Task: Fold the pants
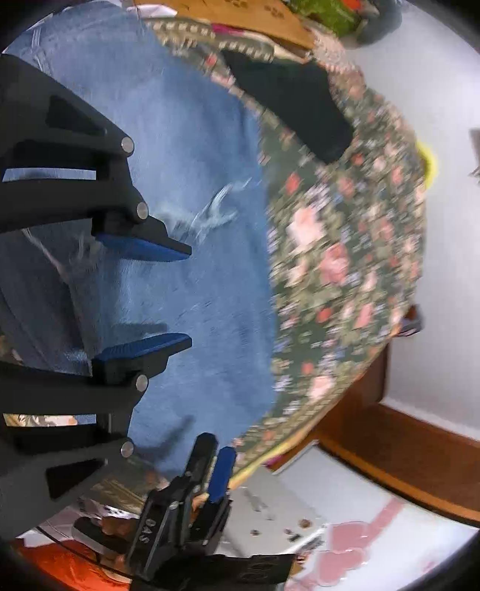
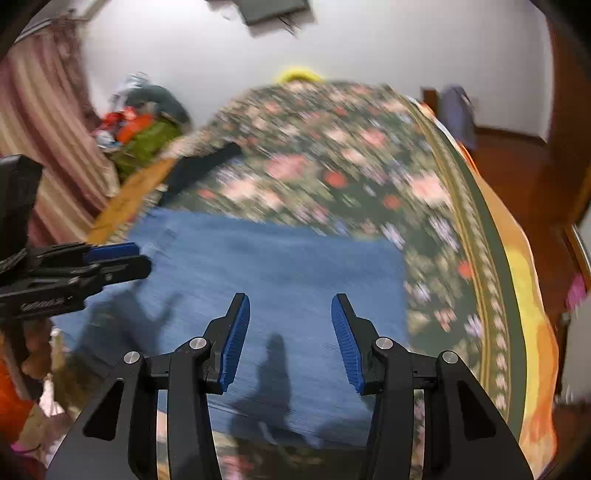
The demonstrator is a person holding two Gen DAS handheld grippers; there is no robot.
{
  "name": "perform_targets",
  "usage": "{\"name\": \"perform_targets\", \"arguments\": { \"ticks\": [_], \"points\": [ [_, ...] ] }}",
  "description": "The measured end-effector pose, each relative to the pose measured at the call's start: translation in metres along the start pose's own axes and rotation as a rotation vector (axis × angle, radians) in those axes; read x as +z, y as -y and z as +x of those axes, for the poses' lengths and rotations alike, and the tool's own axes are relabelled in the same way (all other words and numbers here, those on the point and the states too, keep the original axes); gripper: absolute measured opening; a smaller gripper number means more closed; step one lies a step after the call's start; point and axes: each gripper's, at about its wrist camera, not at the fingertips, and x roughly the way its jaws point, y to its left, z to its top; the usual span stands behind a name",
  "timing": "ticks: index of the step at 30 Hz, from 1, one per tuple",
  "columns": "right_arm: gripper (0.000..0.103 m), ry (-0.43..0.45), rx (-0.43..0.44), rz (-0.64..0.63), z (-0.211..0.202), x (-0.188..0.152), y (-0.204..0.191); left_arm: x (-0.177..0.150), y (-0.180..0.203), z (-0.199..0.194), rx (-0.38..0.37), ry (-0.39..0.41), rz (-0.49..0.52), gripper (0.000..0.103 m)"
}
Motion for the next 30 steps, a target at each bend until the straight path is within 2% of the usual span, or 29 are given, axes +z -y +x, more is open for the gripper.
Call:
{"name": "perform_targets", "arguments": {
  "ticks": [2, 3, 6, 12, 15, 17, 21, 23, 26, 28, 30],
  "points": [
    [0.043, -0.059, -0.012, 0.042, 0.012, -0.013, 0.011, -0.009, 0.005, 0.015, 0.019, -0.051, 0.017, 0.042],
    [0.042, -0.087, -0.009, 0.059, 0.018, -0.021, 0.015, -0.014, 0.006, 0.016, 0.027, -0.047, 0.027, 0.041],
    [0.043, -0.047, -0.003, 0.062, 0.011, -0.038, 0.017, -0.028, 0.012, 0.01, 0.051, -0.039, 0.065, 0.042],
    [0.043, -0.048, -0.008, 0.089, -0.006, -0.045, 0.018, -0.049, 0.009, -0.007, 0.051, 0.013, 0.081, 0.042],
    [0.043, -0.062, -0.044, 0.052, -0.013, -0.043, 0.011, -0.059, -0.008, -0.018, 0.032, 0.02, 0.013, 0.048],
    [0.043, -0.055, -0.036, 0.055, -0.02, -0.041, 0.008, -0.07, -0.022, -0.032, 0.042, 0.041, -0.031, 0.048],
    [0.043, 0.007, -0.004, 0.021, -0.035, -0.029, -0.008, -0.086, -0.052, -0.069, 0.14, 0.092, -0.099, 0.05],
    [0.043, 0.034, 0.016, -0.011, -0.039, -0.022, -0.022, -0.095, -0.073, -0.089, 0.179, 0.119, -0.162, 0.055],
    [0.043, 0.067, 0.055, -0.068, -0.041, -0.009, -0.048, -0.113, -0.105, -0.117, 0.232, 0.158, -0.256, 0.069],
    [0.043, 0.082, 0.088, -0.112, -0.038, -0.002, -0.068, -0.129, -0.131, -0.136, 0.277, 0.181, -0.329, 0.082],
    [0.047, 0.096, 0.118, -0.154, -0.034, 0.005, -0.088, -0.148, -0.158, -0.151, 0.293, 0.197, -0.416, 0.088]
  ]
}}
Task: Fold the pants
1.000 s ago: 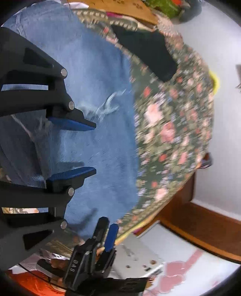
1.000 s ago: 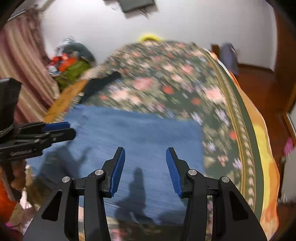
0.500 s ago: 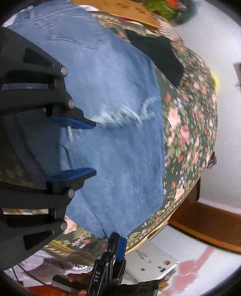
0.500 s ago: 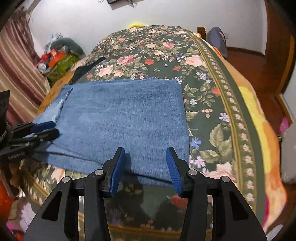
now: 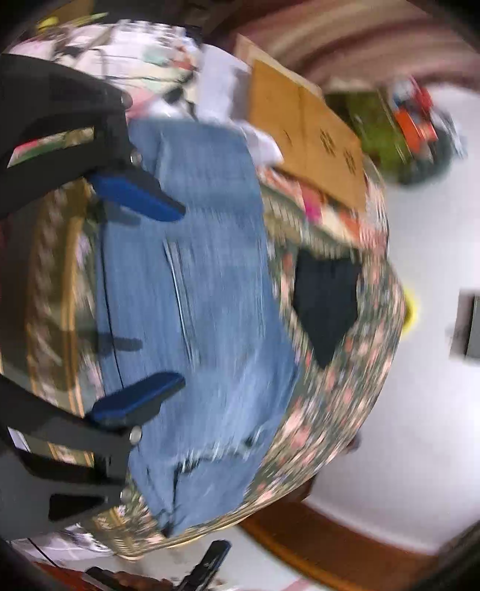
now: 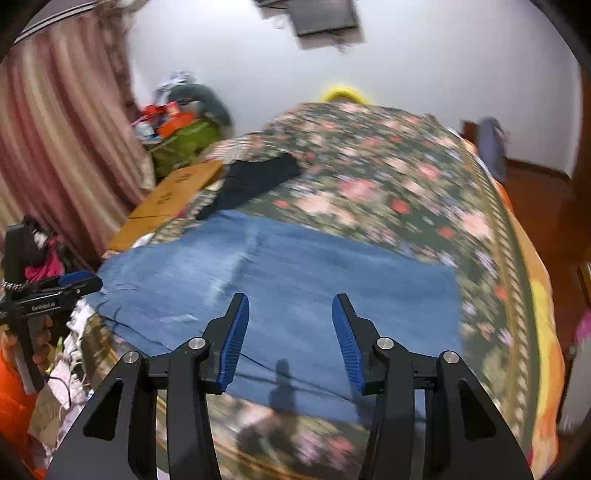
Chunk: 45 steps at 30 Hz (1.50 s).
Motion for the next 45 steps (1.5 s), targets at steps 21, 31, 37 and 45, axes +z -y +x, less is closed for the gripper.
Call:
{"name": "perform_targets", "arguments": {
  "ticks": [21, 31, 37, 45],
  "points": [
    [0.05, -0.247, 0.065, -0.25, 0.123, -0.006, -0.109, -0.055, -0.124, 0.068, -0.332, -0.175, -0.475, 0.092],
    [0.05, -0.253, 0.062, -0.245, 0.121, -0.01, -0.11, -0.042, -0.124, 0.088, -0.262, -0.153, -0.487, 0.063],
    [0.05, -0.25, 0.062, -0.219, 0.121, -0.009, -0.11, -0.028, -0.098, 0.074, -0.12, -0.116, -0.318, 0.04],
    [0.05, -0.13, 0.083, -0.127, 0.075, 0.0, -0.088, 0.016, -0.059, 0.016, -0.014, 0.037, -0.078, 0.034]
  ]
}}
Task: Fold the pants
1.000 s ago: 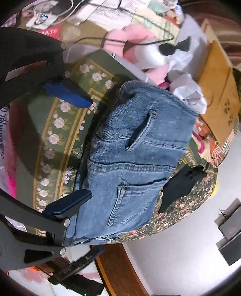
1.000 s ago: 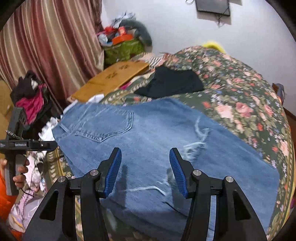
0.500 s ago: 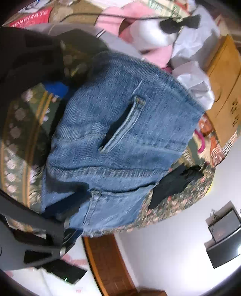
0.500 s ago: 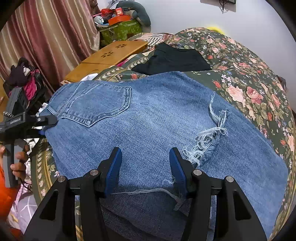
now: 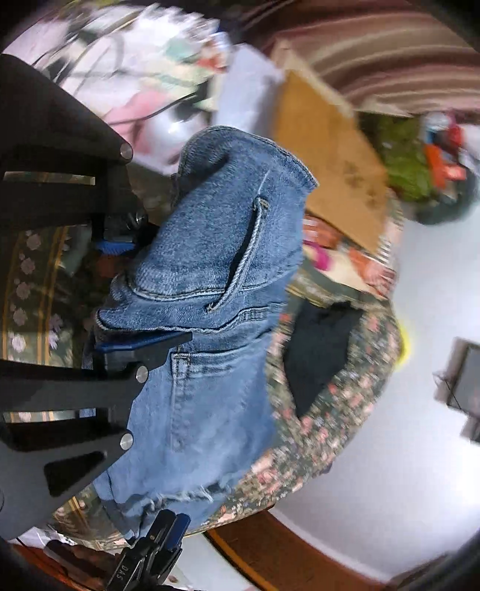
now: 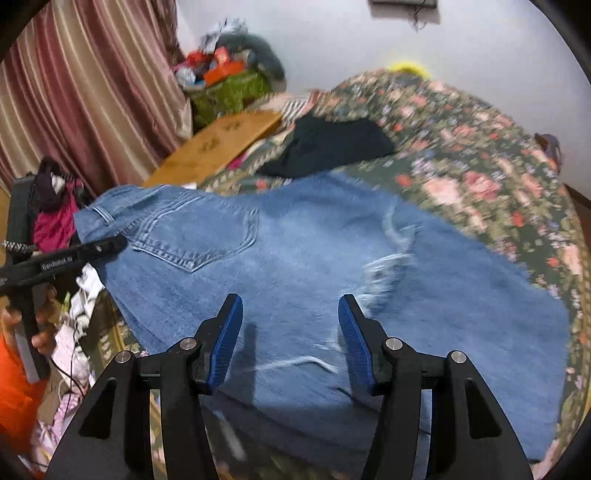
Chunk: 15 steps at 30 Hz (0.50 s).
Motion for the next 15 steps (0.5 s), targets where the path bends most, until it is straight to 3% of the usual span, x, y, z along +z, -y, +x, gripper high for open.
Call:
{"name": "perform_targets", "arguments": {
  "ticks": [7, 15],
  "points": [
    [0.05, 0.101, -0.138, 0.144, -0.062, -0.023, 0.069, 0.053, 0.064, -0.048, -0.039, 0.159, 0.141, 0.033],
    [0.05, 0.073, -0.327, 0.339, -0.094, -0.082, 0.157, 0.09, 0.173, -0.068, -0.144, 0.264, 0.307, 0.03]
  ]
}}
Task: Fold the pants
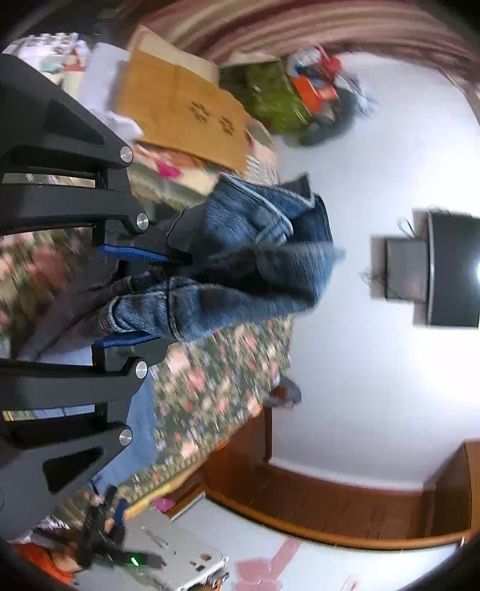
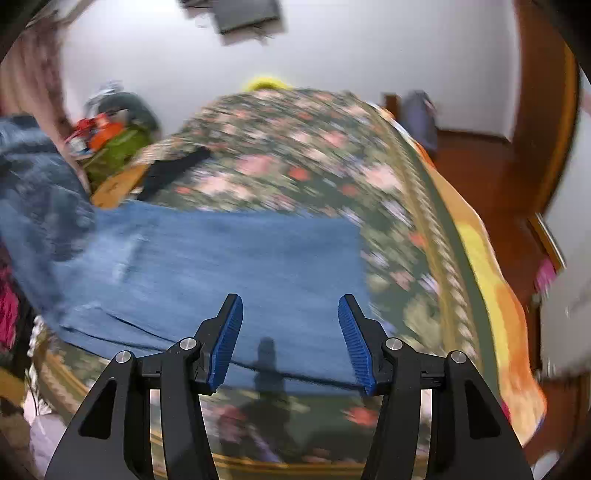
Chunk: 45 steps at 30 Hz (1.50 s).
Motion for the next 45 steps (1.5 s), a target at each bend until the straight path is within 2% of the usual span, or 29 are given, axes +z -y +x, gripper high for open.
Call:
{"name": "perform_targets", "arguments": {
  "ticks": [4, 8, 14, 16, 20, 23, 25, 29, 30, 31, 35, 36, 38, 40, 43, 45],
  "points": [
    [0.05, -0.035, -0.029, 0.041, 0.011, -0.014, 0.025, 0.02, 0.047, 0.008, -0.074, 0.014, 0.054, 0.026],
    [0.05, -0.08, 0.032, 0.098, 0.031, -0.025, 0.034, 0.026, 0.093, 0.027, -0.148, 0.001, 0.11, 0.024],
    [0.05, -0.058, 0.086, 0.152, 0.034, -0.029, 0.039, 0.018, 0.167, 0.064, -0.285, -0.066, 0.185, 0.022],
    [0.05, -0.054, 0.092, 0.158, 0.034, -0.031, 0.041, 0.009, 0.189, 0.074, -0.328, -0.095, 0.21, 0.022],
    [0.05, -0.045, 0.102, 0.175, 0.033, -0.034, 0.043, -0.026, 0.237, 0.112, -0.408, -0.221, 0.245, 0.022],
    [0.05, -0.042, 0.116, 0.192, 0.029, -0.037, 0.044, -0.063, 0.262, 0.137, -0.437, -0.327, 0.264, 0.022],
    [0.05, -0.044, 0.126, 0.197, 0.022, -0.043, 0.045, -0.085, 0.273, 0.146, -0.424, -0.359, 0.295, 0.022],
    [0.05, -0.053, 0.123, 0.192, 0.008, -0.053, 0.045, -0.109, 0.279, 0.157, -0.411, -0.417, 0.323, 0.027],
    [0.05, -0.059, 0.123, 0.193, 0.004, -0.056, 0.045, -0.112, 0.277, 0.159, -0.414, -0.444, 0.315, 0.038],
    [0.05, -0.066, 0.117, 0.195, 0.001, -0.059, 0.045, -0.115, 0.274, 0.162, -0.434, -0.481, 0.296, 0.045],
    [0.05, -0.069, 0.083, 0.198, -0.012, -0.069, 0.045, -0.107, 0.262, 0.153, -0.456, -0.526, 0.259, 0.05],
    [0.05, -0.068, 0.079, 0.201, -0.013, -0.07, 0.045, -0.104, 0.259, 0.145, -0.465, -0.515, 0.266, 0.05],
    [0.05, -0.065, 0.077, 0.204, -0.019, -0.07, 0.045, -0.093, 0.249, 0.128, -0.478, -0.475, 0.282, 0.057],
    [0.05, -0.052, 0.081, 0.204, -0.028, -0.069, 0.041, -0.076, 0.232, 0.111, -0.459, -0.398, 0.281, 0.069],
    [0.05, -0.033, 0.085, 0.203, -0.026, -0.06, 0.038, -0.047, 0.196, 0.098, -0.391, -0.307, 0.268, 0.073],
    [0.051, -0.019, 0.101, 0.207, -0.031, -0.057, 0.032, -0.03, 0.172, 0.106, -0.308, -0.276, 0.27, 0.074]
  ]
}}
